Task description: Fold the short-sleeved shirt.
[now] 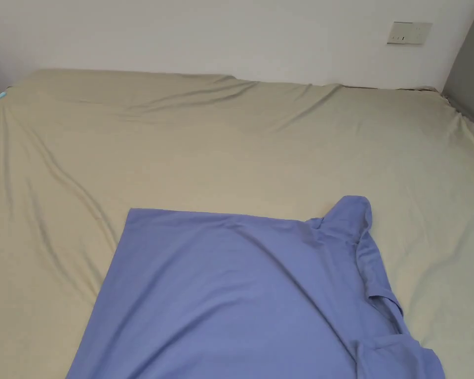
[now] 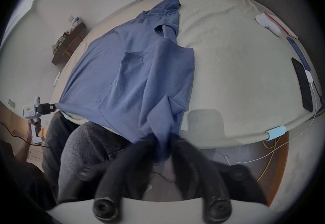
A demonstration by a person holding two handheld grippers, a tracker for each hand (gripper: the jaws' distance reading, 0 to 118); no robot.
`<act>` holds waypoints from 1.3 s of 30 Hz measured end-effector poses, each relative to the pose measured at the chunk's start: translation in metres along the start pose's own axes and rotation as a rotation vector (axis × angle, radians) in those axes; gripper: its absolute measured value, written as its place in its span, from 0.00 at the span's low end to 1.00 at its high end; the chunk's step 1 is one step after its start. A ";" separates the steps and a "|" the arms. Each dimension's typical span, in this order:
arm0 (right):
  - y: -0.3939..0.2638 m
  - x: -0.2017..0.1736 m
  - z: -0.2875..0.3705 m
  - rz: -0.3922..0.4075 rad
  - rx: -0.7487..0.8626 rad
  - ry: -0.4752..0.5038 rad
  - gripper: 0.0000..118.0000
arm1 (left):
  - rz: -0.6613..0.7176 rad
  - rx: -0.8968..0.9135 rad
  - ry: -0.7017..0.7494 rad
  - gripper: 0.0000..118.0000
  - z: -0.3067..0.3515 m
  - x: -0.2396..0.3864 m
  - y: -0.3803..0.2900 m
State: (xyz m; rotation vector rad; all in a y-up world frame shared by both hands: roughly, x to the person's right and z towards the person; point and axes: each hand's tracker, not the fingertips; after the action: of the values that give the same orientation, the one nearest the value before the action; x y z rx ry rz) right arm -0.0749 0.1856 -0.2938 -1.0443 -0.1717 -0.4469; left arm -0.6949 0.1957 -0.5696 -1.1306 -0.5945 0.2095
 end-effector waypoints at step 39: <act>0.064 -0.038 0.004 -0.135 0.180 0.219 0.12 | -0.176 0.032 0.053 0.08 -0.030 0.055 0.075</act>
State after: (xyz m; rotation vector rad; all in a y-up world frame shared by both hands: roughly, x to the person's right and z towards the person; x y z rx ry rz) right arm -0.0806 0.2265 -0.3563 -0.8040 -0.0855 -0.6525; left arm -0.6225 0.2288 -0.6268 -1.0440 -0.6378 0.0376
